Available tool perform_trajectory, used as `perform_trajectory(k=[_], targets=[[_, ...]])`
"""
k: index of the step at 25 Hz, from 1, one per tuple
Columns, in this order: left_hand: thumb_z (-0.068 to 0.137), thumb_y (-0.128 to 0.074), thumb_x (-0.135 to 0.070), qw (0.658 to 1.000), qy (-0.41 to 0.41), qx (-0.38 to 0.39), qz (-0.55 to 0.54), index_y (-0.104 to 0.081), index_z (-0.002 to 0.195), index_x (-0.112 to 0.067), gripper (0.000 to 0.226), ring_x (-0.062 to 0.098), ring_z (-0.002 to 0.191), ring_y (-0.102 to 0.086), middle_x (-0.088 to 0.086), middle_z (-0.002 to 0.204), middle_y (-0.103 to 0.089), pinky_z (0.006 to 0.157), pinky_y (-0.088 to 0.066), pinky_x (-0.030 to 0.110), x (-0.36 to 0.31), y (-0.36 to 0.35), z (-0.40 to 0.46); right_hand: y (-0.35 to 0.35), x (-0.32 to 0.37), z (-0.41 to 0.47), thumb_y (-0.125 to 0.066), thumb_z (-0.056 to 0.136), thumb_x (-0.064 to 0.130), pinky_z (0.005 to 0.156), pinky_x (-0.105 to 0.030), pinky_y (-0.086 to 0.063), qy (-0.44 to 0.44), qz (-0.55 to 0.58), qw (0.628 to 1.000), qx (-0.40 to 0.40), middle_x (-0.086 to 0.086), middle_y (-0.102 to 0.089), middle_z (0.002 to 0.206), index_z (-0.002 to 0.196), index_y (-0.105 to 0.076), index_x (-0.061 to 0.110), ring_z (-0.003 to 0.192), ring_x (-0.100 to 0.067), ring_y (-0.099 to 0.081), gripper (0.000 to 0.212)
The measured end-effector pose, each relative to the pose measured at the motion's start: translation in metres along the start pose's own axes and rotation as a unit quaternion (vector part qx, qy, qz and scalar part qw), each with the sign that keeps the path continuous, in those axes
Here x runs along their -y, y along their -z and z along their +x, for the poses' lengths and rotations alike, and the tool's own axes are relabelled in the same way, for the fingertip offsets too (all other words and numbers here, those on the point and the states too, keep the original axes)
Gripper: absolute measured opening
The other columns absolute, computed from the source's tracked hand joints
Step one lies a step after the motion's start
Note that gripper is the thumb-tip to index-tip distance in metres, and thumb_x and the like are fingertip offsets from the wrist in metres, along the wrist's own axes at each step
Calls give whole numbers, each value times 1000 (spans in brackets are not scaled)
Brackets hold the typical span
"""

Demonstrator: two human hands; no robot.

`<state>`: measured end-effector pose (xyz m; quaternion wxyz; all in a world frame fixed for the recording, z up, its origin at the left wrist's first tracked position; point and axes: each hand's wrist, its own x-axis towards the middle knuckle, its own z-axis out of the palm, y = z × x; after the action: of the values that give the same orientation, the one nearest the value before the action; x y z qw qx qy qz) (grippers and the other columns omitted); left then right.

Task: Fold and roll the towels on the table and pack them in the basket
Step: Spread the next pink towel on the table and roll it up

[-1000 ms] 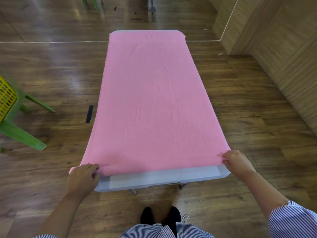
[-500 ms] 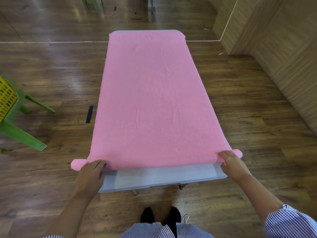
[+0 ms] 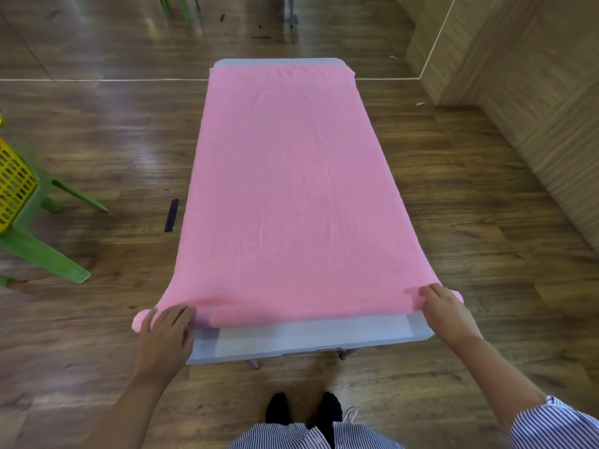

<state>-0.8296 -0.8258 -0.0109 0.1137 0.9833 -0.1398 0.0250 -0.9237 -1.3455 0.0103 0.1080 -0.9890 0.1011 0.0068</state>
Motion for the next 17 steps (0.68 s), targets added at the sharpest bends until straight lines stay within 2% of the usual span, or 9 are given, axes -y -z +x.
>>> perform_trajectory(k=[2, 5, 7, 10, 13, 15, 17], targets=[[75, -38, -27, 1000, 5, 5, -7, -68, 96, -8, 42, 31, 90, -64, 6, 96, -68, 89, -43, 54, 0, -2, 1, -1, -2, -2, -70, 61, -15, 49, -38, -54, 2, 13, 1000, 6, -11, -68, 87, 87, -69, 2, 73, -34, -65, 31], [69, -43, -36, 1000, -2, 30, 3, -69, 98, -9, 48, 30, 85, -65, 5, 93, -69, 85, -47, 56, -1, -1, 9, 0, 0, 1, -67, 65, -10, 72, -43, -55, -15, 29, 999, 35, -14, -67, 101, 102, -68, 2, 92, -36, -61, 39], [68, -41, -36, 999, -4, 35, 15, -70, 93, -11, 46, 29, 80, -66, 3, 88, -70, 85, -46, 54, -2, 0, 11, 3, 3, 5, -64, 71, -6, 79, -40, -52, -38, 31, 998, 49, -11, -67, 107, 110, -67, 4, 100, -33, -59, 41], [70, -40, -33, 1000, 0, 10, 20, -73, 82, -16, 39, 25, 72, -67, -2, 79, -71, 82, -41, 45, -4, 4, 6, 6, 2, 5, -61, 78, 0, 76, -37, -48, -31, 34, 997, 61, -5, -69, 95, 111, -68, 14, 92, -28, -60, 37], [74, -40, -33, 1000, -10, -12, 21, -74, 76, -19, 37, 22, 66, -67, -4, 73, -70, 79, -36, 41, -3, 5, 3, 6, -2, 3, -62, 75, -1, 69, -33, -42, -7, 17, 998, 54, -1, -67, 79, 103, -72, 19, 82, -26, -62, 36], [73, -41, -33, 999, -28, -21, 16, -73, 77, -19, 36, 20, 76, -63, -2, 79, -68, 79, -37, 41, -1, 5, 6, 4, -6, 3, -67, 66, -7, 62, -31, -42, 15, 9, 999, 35, -3, -64, 75, 91, -74, 13, 74, -30, -63, 33], [71, -42, -32, 999, -28, -21, 14, -71, 85, -20, 34, 16, 91, -55, -1, 92, -65, 79, -35, 39, 0, 7, 10, 5, -4, 7, -71, 59, -10, 56, -35, -47, 26, 2, 999, 28, -8, -61, 81, 86, -71, 6, 73, -31, -62, 31]])
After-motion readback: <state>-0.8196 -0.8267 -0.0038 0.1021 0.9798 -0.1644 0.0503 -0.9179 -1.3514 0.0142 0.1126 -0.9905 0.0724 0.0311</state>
